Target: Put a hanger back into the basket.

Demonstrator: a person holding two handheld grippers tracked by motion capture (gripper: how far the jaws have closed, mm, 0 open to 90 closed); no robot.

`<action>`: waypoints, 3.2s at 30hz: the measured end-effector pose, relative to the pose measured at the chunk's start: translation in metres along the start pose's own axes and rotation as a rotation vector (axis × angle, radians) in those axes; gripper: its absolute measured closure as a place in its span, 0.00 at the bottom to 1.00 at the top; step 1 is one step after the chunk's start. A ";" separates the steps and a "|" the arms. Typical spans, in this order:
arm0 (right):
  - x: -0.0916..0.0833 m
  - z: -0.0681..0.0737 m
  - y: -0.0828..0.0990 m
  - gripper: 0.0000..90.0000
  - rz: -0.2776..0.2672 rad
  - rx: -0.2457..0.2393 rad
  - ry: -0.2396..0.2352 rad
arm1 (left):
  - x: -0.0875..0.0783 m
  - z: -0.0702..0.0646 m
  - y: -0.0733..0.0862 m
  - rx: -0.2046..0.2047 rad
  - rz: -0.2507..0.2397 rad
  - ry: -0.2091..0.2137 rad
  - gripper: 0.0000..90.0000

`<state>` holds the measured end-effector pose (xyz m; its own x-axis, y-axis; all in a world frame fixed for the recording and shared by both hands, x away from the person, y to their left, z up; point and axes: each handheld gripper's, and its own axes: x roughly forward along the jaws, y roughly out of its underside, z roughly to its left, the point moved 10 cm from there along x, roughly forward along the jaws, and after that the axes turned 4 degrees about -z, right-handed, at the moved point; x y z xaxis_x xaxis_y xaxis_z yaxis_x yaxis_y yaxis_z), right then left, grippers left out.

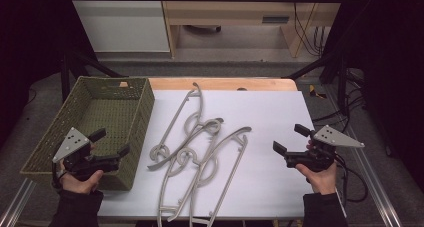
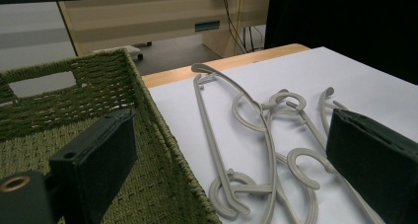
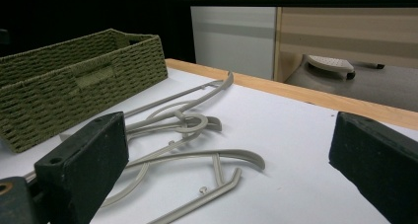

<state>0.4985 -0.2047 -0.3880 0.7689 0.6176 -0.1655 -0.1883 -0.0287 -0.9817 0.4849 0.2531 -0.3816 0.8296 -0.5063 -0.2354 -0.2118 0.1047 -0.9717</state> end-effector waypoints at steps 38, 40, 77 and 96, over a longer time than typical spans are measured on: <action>0.004 0.006 0.004 0.02 0.044 -0.001 -0.006 | 0.054 -0.139 0.063 0.090 0.282 0.231 0.16; 0.004 0.007 0.004 0.02 0.046 -0.003 -0.007 | 0.059 -0.148 0.073 0.103 0.313 0.241 0.18; 0.011 0.013 0.012 0.02 0.084 0.004 -0.032 | 0.086 -0.199 0.148 0.099 0.591 0.267 0.57; 0.012 0.014 0.013 0.02 0.085 0.006 -0.035 | 0.084 -0.200 0.152 0.071 0.652 0.237 0.80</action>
<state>0.4962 -0.1866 -0.4009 0.7280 0.6405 -0.2445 -0.2555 -0.0775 -0.9637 0.4187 0.0551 -0.5448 0.4075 -0.4935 -0.7683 -0.5875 0.5024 -0.6343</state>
